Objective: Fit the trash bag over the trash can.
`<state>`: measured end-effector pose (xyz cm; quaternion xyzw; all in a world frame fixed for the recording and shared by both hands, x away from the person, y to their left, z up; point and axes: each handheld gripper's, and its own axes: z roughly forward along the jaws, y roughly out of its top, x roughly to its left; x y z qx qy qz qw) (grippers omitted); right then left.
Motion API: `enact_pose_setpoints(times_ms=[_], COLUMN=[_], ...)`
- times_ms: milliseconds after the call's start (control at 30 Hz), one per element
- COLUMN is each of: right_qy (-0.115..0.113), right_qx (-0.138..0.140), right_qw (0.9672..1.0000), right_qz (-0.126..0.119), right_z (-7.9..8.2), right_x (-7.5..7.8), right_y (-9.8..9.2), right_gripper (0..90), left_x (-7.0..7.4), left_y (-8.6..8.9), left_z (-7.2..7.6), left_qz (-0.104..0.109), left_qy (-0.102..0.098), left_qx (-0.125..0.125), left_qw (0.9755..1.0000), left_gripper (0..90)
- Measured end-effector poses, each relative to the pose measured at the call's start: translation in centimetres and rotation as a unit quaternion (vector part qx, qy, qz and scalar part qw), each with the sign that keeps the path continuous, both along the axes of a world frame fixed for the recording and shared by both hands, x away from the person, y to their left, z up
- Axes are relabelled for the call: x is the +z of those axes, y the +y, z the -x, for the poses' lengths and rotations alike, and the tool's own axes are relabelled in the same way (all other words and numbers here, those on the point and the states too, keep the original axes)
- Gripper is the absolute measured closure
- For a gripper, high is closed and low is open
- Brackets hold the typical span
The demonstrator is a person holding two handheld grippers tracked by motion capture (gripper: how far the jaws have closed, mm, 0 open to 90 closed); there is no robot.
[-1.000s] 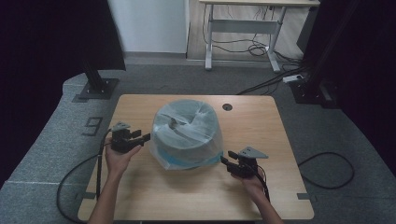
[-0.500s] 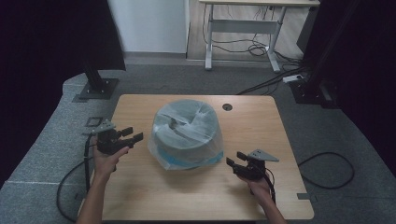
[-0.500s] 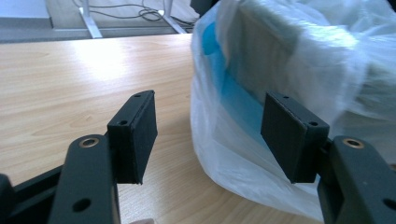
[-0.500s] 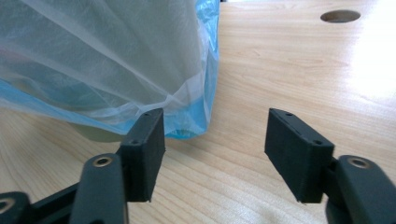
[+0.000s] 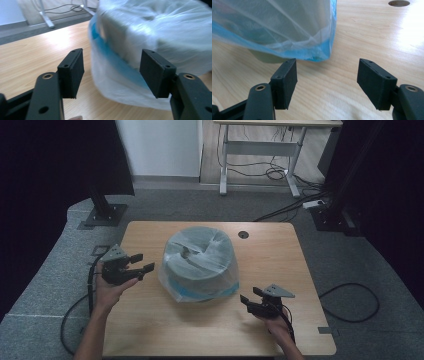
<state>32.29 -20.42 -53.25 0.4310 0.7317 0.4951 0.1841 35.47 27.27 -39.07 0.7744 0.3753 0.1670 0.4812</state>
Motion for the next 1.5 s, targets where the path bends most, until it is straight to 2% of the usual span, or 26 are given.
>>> enact_pose_setpoints(times_ms=[133, 200, 300, 467, 633, 733, 867, 1067, 1133, 1267, 1400, 1500], right_qy=[0.001, 0.001, 0.001, 0.010, 0.008, 0.006, 0.009, 0.017, 0.022, 0.026, 0.028, 0.031], right_qx=[-0.006, -0.008, -0.010, -0.021, -0.024, -0.026, -0.035, -0.050, -0.055, -0.062, -0.058, -0.056], right_qw=[1.0000, 1.0000, 0.9999, 0.9997, 0.9996, 0.9996, 0.9993, 0.9985, 0.9982, 0.9976, 0.9978, 0.9979], right_qz=[0.000, -0.003, -0.003, -0.011, -0.010, -0.006, -0.009, -0.013, -0.011, -0.014, -0.012, -0.009], right_z=[0.6, 0.9, 1.4, 1.5, 1.3, 1.4, 1.3, 1.0, 1.0, 1.0, 1.0, 0.9], right_x=[0.0, 0.1, 0.1, -0.3, -0.3, -0.4, -0.4, -0.7, -0.8, -0.8, -0.7, -0.8], right_y=[-0.5, -0.8, -1.4, -2.3, -2.1, -2.2, -2.7, -3.3, -3.5, -4.0, -4.1, -3.9], right_gripper=[31.6, 31.6, 31.6, 31.8, 31.8, 31.8, 31.8, 31.6, 31.5, 31.5, 31.5, 31.5], left_x=[1.4, 2.1, 3.1, 4.3, 5.5, 6.2, 6.8, 7.0, 6.8, 6.0, 5.3, 4.8], left_y=[-0.5, -0.8, -1.4, -3.7, -6.7, -8.5, -11.0, -14.1, -15.1, -16.8, -18.0, -18.7], left_z=[0.5, 0.5, 0.1, -1.5, -3.1, -4.6, -6.6, -9.5, -10.4, -11.7, -12.4, -12.8], left_qz=[0.007, 0.000, 0.009, 0.018, -0.014, -0.019, -0.030, -0.045, -0.057, -0.079, -0.098, -0.110], left_qy=[0.006, 0.005, 0.008, 0.015, 0.021, 0.031, 0.033, 0.050, 0.059, 0.081, 0.097, 0.113], left_qx=[-0.032, -0.037, -0.037, -0.036, -0.055, -0.065, -0.070, -0.078, -0.080, -0.082, -0.079, -0.084], left_qw=[0.9995, 0.9993, 0.9992, 0.9991, 0.9982, 0.9972, 0.9966, 0.9947, 0.9934, 0.9902, 0.9873, 0.9839], left_gripper=[32.7, 31.2, 30.3, 30.1, 29.7, 29.2, 29.0, 31.1, 33.4, 36.8, 41.7, 44.0])
